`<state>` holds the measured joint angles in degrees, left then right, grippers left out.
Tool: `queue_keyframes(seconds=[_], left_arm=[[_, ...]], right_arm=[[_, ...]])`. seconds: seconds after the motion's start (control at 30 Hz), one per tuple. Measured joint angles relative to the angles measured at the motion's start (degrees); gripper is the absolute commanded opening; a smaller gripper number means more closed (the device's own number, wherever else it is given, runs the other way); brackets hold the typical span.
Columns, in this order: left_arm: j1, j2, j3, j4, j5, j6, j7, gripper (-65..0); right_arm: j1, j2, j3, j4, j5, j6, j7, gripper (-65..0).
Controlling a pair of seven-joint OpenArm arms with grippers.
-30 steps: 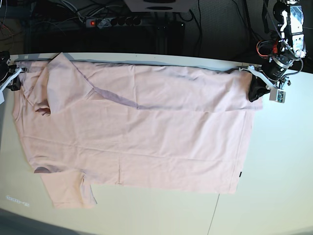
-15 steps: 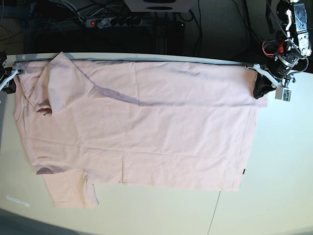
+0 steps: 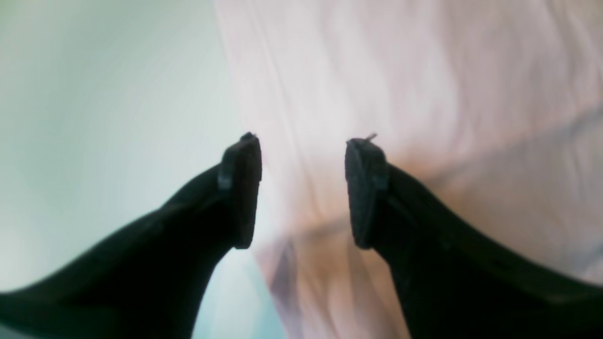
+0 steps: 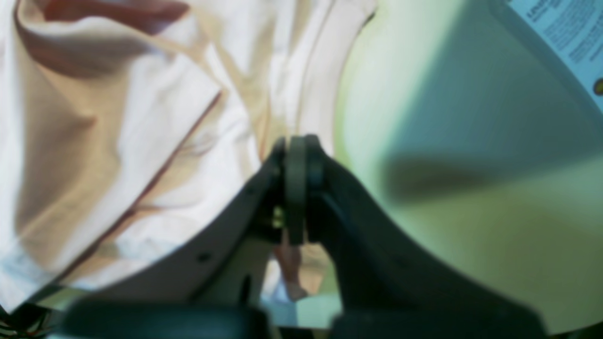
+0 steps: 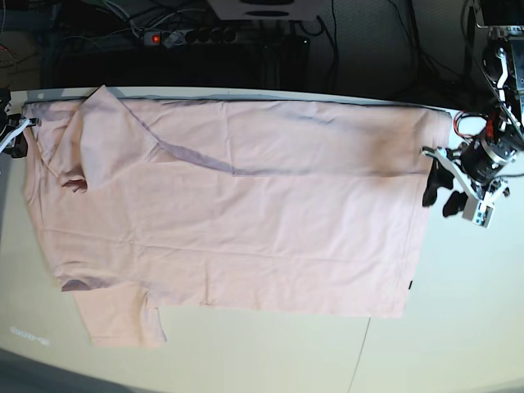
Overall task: Fold the T-shirt properly
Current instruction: 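Release the left gripper and move it to the shirt's side seam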
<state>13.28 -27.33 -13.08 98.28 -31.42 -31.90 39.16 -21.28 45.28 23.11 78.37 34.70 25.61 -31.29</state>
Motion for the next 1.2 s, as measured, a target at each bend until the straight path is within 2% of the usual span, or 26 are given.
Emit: queue_keyframes(seconds=[0.13,0.27,0.5,0.63,0.77,0.93,1.2], left_arm=[[-4.96,-1.42,0.72,-2.6,-2.62,-0.07,0.61,-31.8],[-13.86,-2.58,3.78,-9.9,-3.82,-0.26,-0.07,-31.8],[-32.02,-1.7,15.37,-33.38,-2.16,-0.55,-2.75,-31.8],[-41.92,-2.05,17.51,-47.28,-2.93,-0.5,-6.4,-31.9],[-48.89,0.52,17.51,-60.89,-2.43,-0.44,-5.68,-31.9],[-53.13,3.72,17.57,-70.9,-2.67,-0.48,-5.88,-31.9],[-53.33,4.44,17.51,-75.32,-2.86,0.11,-6.38,-31.9]], right_arm=[[-0.02,0.0,0.0,0.0,-0.04,0.02,-0.09,-65.0],[0.0,0.04,0.0,0.0,-0.02,0.0,-0.26,-65.0],[0.0,0.09,0.0,0.0,0.0,0.0,-0.09,-65.0],[0.0,-0.2,-0.07,0.0,0.07,0.02,-0.11,-65.0],[0.0,-0.02,-0.09,0.0,-0.02,0.02,-0.11,-65.0],[0.0,-0.2,-0.09,0.0,0.02,0.02,-0.2,-65.0],[-0.02,-0.35,-0.11,0.0,0.04,0.02,-0.52,-65.0]])
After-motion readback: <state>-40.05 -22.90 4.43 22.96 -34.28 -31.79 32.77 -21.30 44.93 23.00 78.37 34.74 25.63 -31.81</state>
